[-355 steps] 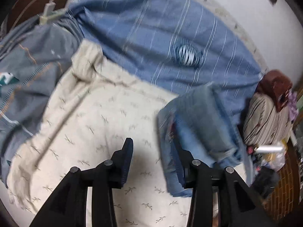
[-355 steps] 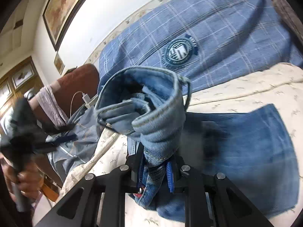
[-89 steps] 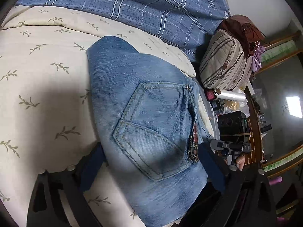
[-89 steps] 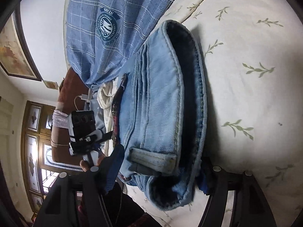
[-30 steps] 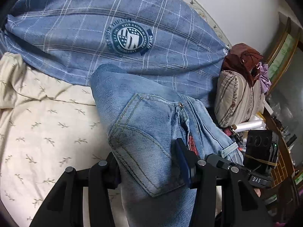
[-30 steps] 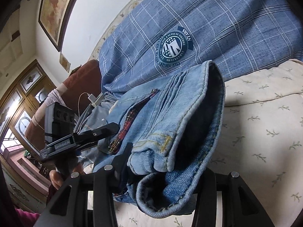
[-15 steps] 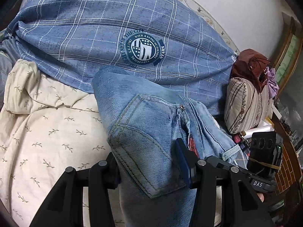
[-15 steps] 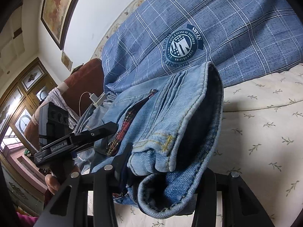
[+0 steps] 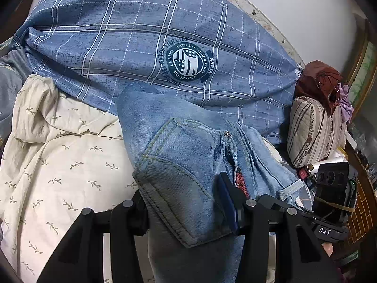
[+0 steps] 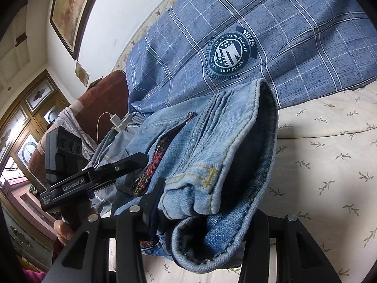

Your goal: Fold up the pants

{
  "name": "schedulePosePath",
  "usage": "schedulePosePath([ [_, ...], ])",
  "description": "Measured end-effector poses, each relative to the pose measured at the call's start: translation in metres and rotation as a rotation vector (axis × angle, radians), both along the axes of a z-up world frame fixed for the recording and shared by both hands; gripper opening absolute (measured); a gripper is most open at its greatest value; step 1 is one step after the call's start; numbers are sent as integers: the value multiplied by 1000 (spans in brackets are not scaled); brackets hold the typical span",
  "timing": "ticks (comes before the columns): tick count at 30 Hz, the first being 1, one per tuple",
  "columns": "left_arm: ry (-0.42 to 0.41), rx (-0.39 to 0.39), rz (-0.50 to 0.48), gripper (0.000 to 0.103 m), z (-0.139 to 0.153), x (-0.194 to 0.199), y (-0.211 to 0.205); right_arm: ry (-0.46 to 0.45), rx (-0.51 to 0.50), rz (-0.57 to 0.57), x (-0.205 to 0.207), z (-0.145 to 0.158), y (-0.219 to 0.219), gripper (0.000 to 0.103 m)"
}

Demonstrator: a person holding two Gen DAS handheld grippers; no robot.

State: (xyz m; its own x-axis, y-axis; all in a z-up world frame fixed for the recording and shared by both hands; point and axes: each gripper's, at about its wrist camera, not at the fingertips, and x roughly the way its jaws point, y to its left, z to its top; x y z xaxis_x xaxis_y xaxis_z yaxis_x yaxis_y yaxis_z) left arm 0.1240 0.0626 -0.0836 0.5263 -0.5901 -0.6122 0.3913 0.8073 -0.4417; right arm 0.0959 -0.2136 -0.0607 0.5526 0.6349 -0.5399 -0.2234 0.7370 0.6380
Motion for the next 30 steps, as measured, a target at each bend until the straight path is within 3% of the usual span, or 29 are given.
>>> schedulePosePath([
  [30, 57, 45, 8, 51, -12, 9, -6, 58, -34, -11, 6, -13, 5, 47],
])
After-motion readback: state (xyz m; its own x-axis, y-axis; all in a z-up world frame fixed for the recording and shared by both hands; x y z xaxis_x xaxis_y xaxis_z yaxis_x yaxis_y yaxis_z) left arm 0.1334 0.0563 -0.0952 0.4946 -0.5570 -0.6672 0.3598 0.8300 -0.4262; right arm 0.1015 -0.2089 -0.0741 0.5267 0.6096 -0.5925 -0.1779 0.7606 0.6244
